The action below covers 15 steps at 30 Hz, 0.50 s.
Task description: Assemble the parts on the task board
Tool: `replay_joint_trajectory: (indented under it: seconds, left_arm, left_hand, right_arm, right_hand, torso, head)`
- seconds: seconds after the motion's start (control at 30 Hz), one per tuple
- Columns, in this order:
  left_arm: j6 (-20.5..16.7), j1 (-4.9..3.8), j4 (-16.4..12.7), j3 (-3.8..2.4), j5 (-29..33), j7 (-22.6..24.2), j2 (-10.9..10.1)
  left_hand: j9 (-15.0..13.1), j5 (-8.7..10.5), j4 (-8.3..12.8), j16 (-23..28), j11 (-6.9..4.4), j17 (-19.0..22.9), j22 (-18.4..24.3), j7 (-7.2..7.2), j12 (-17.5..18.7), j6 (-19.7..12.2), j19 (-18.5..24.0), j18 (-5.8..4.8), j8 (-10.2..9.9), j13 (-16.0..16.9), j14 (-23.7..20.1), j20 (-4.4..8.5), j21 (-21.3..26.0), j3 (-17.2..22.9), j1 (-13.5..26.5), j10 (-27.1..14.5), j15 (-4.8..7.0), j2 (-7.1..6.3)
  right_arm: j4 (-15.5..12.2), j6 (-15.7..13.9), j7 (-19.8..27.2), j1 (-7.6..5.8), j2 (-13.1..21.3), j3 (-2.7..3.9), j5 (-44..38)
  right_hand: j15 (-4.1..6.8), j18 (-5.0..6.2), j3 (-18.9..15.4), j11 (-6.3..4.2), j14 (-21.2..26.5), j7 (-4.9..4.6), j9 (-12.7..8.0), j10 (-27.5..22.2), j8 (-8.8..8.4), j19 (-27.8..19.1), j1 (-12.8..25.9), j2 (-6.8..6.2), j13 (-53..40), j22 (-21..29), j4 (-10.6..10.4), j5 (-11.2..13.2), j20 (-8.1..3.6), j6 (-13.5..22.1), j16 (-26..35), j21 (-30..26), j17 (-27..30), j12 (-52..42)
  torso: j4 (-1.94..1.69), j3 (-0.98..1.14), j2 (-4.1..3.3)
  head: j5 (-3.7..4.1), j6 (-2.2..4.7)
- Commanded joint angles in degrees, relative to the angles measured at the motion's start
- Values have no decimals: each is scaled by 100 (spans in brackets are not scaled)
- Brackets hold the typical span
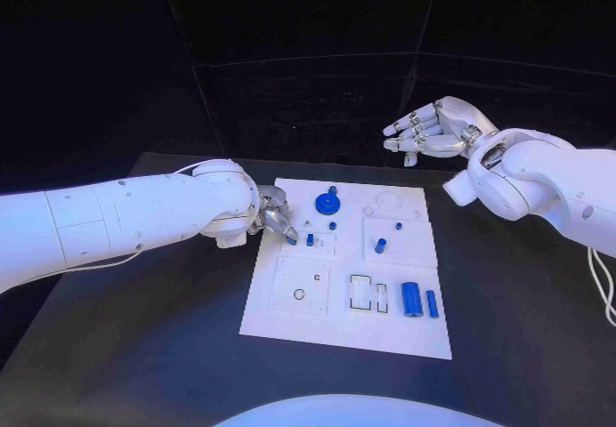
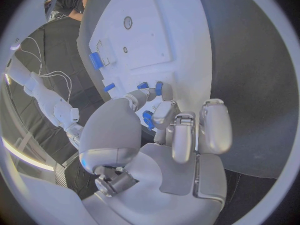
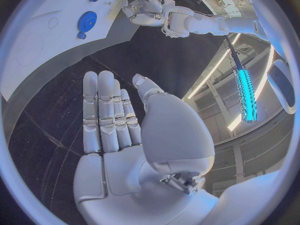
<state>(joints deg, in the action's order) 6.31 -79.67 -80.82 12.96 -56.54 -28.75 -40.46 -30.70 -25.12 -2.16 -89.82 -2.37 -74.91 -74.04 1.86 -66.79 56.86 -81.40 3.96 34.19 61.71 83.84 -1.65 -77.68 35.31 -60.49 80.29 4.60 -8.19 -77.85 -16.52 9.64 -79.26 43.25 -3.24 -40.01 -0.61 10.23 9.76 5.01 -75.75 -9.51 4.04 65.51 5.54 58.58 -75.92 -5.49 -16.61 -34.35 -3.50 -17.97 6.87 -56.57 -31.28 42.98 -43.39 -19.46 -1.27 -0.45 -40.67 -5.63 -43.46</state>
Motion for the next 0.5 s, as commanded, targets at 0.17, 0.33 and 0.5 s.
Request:
replay_joint_trajectory:
  seconds: [0.17, 0.33, 0.5]
  left_arm:
    - [276, 20, 42, 17, 7, -153, 87]
    - [285, 19, 79, 17, 12, -167, 129]
    - [295, 19, 106, 16, 17, -173, 150]
  left_hand:
    - [38, 34, 371, -18, -15, -1509, -22, -43, -8, 69, -16, 6, -24, -3, 616, 34, 4, 247, 211, 60, 62, 90]
    - [59, 31, 292, -18, -23, -1509, -41, -54, -13, 103, -27, 2, -51, 0, 616, 44, -4, 101, 269, 65, 70, 153]
    - [68, 31, 259, -18, -26, -1509, -50, -58, -18, 121, -32, 0, -61, 5, 616, 47, -8, 44, 296, 69, 72, 176]
  right_arm:
    - [-16, 2, 35, -10, -1, 4, -3]
    - [-20, 3, 35, -10, -2, 4, -3]
    - [-24, 6, 35, -11, 0, 4, -3]
  right_hand:
    - [-10, 20, -9, -7, -3, -15, 6, -41, 40, -20, 35, 38, 9, -9, -29, -26, 8, 42, 19, -21, 9, -22]
    - [-10, 20, -5, -8, -3, -15, 6, -41, 40, -20, 34, 47, 11, -10, -33, -25, 9, 42, 18, -22, 12, -23]
    - [-10, 20, -5, -8, -3, -15, 6, -41, 40, -20, 34, 47, 11, -10, -33, -25, 9, 42, 18, -22, 12, -23]
  torso:
    - [2, 3, 1]
    - [3, 1, 1]
    - [2, 1, 5]
  head:
    - [8, -14]
    - [14, -19]
    - [15, -24]
